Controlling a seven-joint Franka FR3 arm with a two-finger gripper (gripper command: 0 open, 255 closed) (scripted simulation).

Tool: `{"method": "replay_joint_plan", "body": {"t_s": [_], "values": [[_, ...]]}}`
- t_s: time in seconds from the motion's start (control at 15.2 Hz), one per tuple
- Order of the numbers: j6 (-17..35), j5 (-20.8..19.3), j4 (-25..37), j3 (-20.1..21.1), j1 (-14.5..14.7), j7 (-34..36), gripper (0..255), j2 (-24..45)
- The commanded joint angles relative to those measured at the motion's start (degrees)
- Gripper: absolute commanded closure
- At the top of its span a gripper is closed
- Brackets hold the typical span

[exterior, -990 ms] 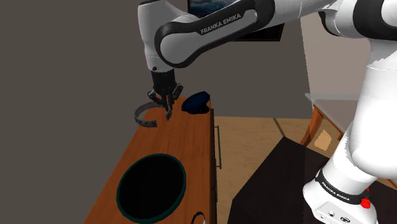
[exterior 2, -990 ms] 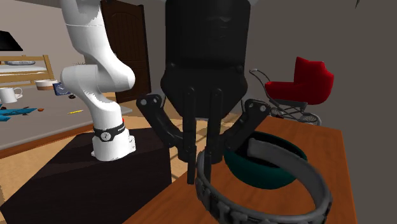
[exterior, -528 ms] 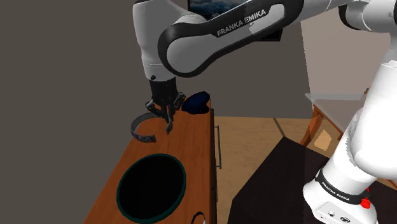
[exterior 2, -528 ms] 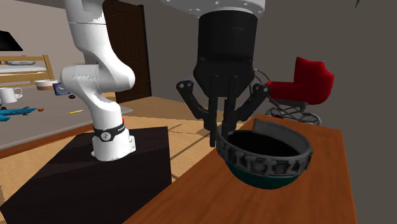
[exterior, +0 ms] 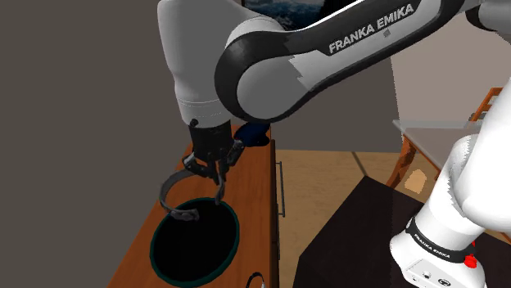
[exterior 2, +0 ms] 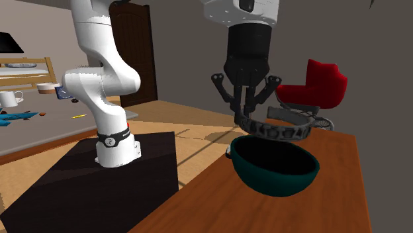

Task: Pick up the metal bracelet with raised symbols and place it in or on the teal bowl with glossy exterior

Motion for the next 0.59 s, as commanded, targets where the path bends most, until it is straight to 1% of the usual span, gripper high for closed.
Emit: {"method": "replay_joint_plan", "body": {"t_s": [0.0, 0.07, 0.53], "values": [[-0.2, 0.5, -0.7, 1.2, 1.3, 2.4, 255, -0.8], [-0.4, 0.7, -1.0, 1.9, 1.9, 3.6, 255, -1.3], [4.7, -0.8, -4.7, 1.9, 2.1, 5.0, 255, 0.6]]}}
